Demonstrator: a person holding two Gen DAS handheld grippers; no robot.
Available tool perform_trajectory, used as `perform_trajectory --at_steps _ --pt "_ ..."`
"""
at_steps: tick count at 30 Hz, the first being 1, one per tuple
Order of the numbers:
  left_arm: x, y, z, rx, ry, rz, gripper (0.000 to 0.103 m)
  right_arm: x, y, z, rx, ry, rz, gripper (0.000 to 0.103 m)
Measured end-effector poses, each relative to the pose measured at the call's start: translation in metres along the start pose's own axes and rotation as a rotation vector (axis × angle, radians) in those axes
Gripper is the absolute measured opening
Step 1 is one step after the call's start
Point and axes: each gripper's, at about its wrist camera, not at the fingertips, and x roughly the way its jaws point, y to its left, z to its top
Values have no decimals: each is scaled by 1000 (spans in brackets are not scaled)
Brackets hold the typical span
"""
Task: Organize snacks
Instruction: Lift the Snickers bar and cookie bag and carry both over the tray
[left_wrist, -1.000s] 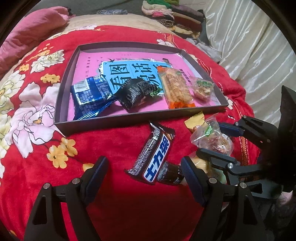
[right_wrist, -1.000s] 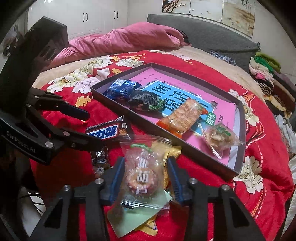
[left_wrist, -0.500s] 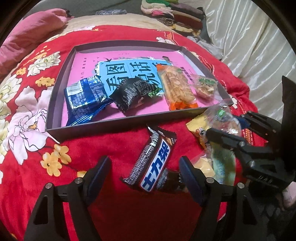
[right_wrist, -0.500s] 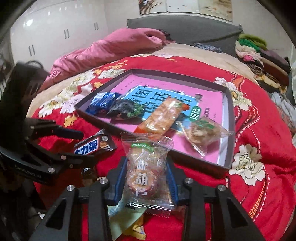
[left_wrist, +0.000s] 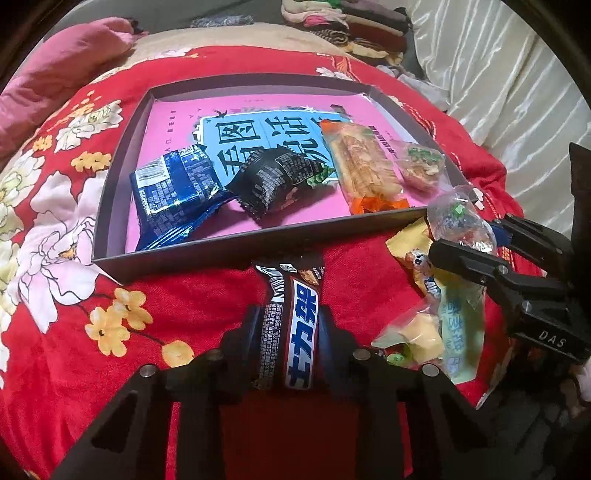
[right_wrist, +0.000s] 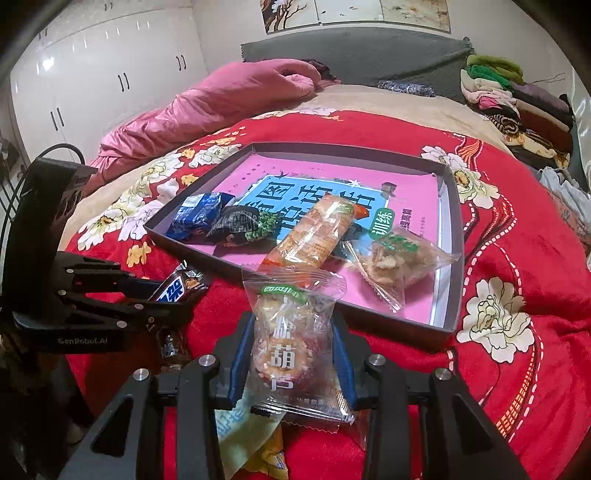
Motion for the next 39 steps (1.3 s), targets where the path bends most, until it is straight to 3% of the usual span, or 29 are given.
perform_trajectory --at_steps 39 --pt "-57 10 18 -95 -155 -42 31 -29 -8 14 46 -172 36 40"
